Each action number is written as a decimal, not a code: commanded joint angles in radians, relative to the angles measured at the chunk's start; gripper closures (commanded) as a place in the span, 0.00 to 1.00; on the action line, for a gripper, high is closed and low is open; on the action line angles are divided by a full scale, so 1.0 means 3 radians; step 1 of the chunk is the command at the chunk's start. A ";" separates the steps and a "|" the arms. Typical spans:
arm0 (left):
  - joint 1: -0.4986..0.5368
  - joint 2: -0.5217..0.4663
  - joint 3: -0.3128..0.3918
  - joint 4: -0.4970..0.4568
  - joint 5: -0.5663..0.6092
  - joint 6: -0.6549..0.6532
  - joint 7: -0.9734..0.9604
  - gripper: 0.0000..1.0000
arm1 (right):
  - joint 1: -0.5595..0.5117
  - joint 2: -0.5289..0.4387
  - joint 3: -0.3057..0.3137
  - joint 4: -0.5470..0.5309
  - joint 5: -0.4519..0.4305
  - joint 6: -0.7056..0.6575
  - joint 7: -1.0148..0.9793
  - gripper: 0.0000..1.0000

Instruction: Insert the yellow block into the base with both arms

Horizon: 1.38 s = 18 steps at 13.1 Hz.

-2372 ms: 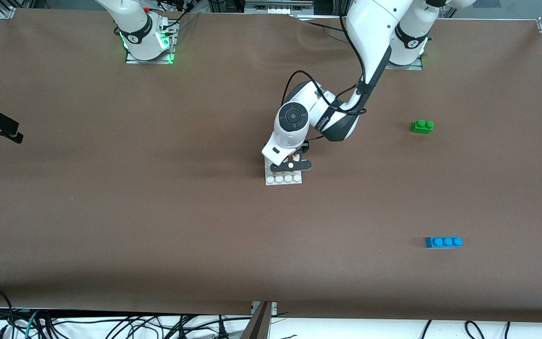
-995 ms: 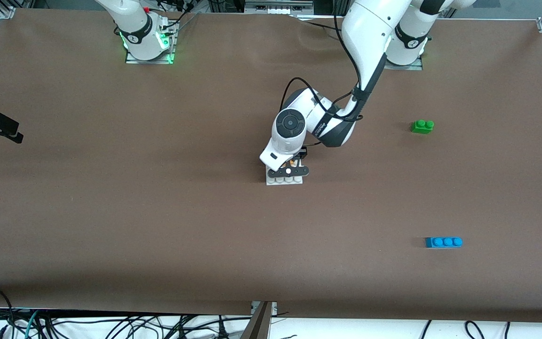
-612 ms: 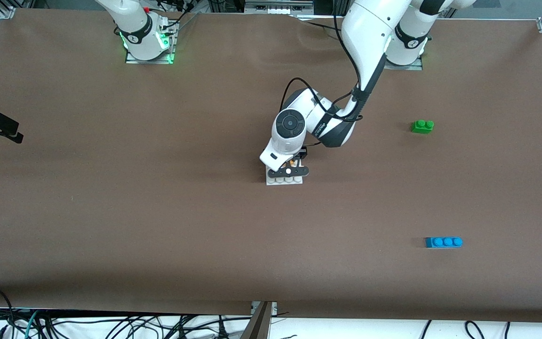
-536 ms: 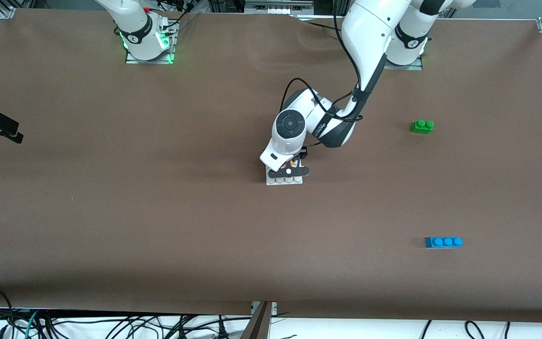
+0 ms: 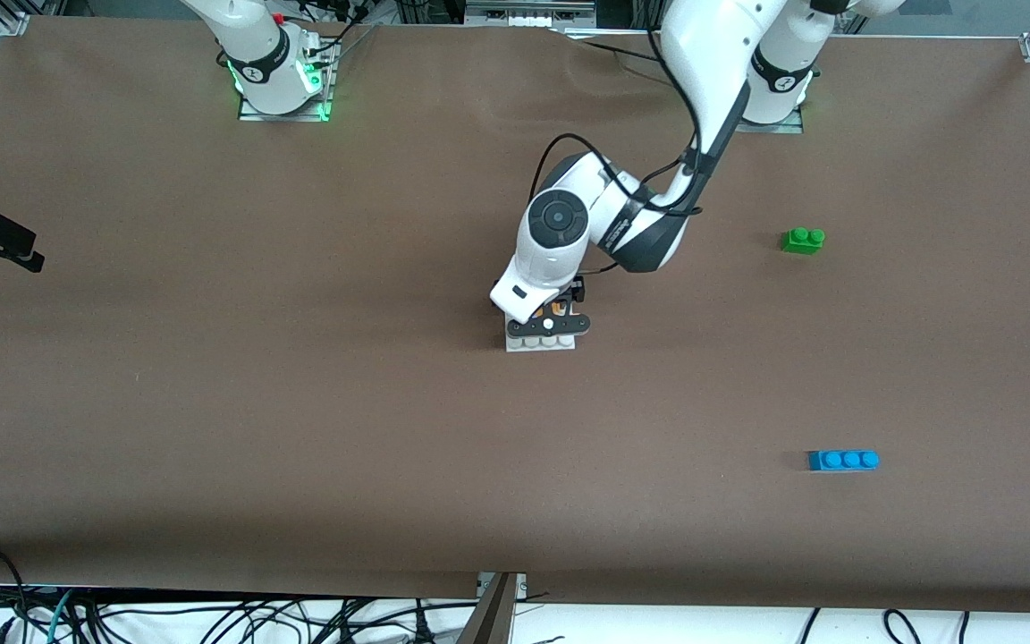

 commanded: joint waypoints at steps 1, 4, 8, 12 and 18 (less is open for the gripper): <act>0.0248 -0.0448 -0.0015 -0.0115 0.0013 -0.0316 0.0027 0.00 | -0.0028 0.0027 0.0015 0.0070 -0.0010 -0.0030 -0.0039 0.00; 0.0560 -0.0847 -0.0025 -0.0136 0.0008 -0.0795 0.0078 0.00 | -0.0028 0.0027 0.0020 0.0070 -0.0010 -0.0030 -0.0039 0.00; 0.1183 -0.1456 -0.0035 -0.0278 0.0039 -0.1476 0.1047 0.00 | -0.0023 0.0027 0.0020 0.0070 -0.0015 -0.0030 -0.0039 0.00; 0.1598 -0.1987 -0.0010 -0.0482 0.0528 -0.1866 0.1876 0.00 | -0.0022 0.0027 0.0025 0.0070 -0.0010 -0.0030 -0.0034 0.00; 0.1854 -0.2357 0.0123 -0.0994 0.0551 -0.1626 0.2313 0.00 | -0.0022 0.0027 0.0025 0.0070 -0.0010 -0.0030 -0.0039 0.00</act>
